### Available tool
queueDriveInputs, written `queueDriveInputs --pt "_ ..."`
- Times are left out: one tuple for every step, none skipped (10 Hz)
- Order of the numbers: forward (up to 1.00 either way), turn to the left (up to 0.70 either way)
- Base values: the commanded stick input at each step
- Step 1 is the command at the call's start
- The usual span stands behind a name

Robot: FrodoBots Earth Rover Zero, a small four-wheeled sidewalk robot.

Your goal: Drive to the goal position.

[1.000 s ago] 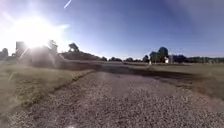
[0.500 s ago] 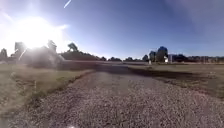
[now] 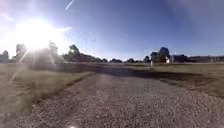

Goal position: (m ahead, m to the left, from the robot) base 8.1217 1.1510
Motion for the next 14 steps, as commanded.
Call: queueDriveInputs --pt "0.5 0.0" --pt "0.5 0.0" --pt "0.5 0.0" --pt "0.5 0.0" --pt "0.5 0.0" --pt "0.5 0.0" --pt "0.5 0.0" --pt "0.5 0.0" --pt "0.5 0.0" --pt "0.5 0.0" --pt "0.5 0.0" --pt "0.5 0.0" --pt "0.5 0.0" --pt "0.5 0.0"
